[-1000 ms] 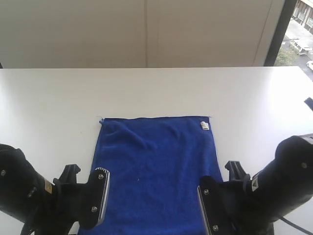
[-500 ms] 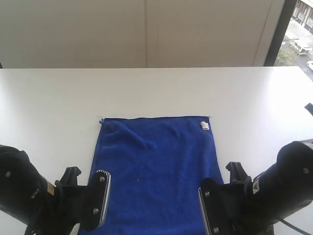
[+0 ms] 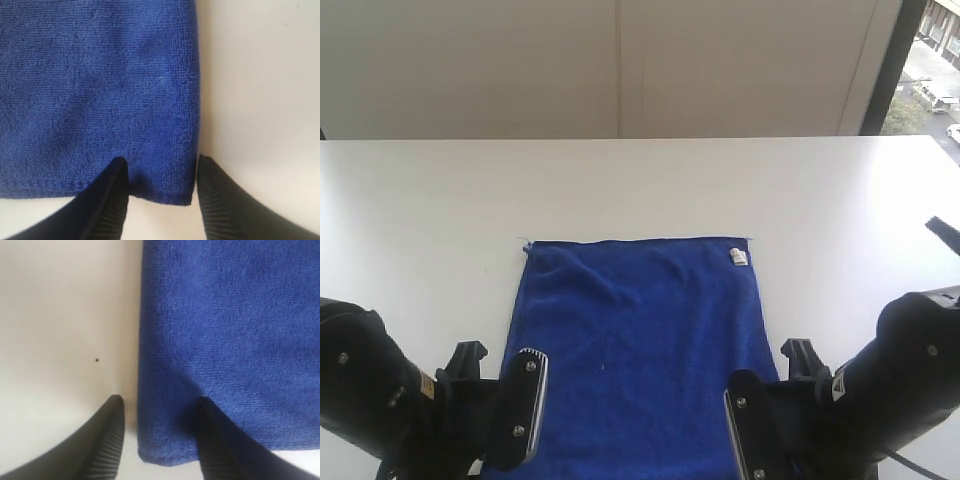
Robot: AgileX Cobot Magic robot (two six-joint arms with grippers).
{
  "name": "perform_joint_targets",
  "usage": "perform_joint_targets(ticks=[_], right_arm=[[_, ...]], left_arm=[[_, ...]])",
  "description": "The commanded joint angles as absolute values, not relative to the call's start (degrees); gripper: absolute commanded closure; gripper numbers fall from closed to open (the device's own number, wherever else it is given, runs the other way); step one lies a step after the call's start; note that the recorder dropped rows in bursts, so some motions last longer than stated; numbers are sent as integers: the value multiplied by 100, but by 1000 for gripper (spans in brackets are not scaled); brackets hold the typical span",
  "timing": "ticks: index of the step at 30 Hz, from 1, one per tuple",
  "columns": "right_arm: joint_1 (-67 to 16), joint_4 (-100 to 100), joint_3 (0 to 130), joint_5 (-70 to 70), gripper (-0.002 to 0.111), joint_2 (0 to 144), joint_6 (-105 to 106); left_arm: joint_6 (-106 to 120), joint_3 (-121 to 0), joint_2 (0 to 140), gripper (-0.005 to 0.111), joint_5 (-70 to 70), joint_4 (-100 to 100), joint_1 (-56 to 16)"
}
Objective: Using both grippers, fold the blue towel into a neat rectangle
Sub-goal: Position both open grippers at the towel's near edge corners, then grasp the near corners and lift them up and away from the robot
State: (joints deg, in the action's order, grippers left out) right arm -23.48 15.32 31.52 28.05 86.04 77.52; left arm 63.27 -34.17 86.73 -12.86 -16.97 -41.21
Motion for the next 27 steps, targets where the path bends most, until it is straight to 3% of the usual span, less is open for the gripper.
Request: perform_joint_targets(ticks=[1,5,10,13,27], right_arm=[[-2361,1544,3126,2809,74,8651,7782],[-2361,1562,3126,2809,84,8736,7782],[-2361,1804,3160,2828,108,8642,7771],[-2361,1910,3225,3116,108,8397,7755],[-2361,1926,3358,4260,108,6929,6479]], left_arm=[[6316,-3369,8675,64,-1360,-1757,-4147],[6316,-3369,8675,65,-1360,-1757,-4147],[6316,-3369,8579,91,-1371,-1757,-4147],[6294,-3380,8320,107,-1505,-1757,-4147],[6147,-3380,6753,107,-2391,-1757,-4147]])
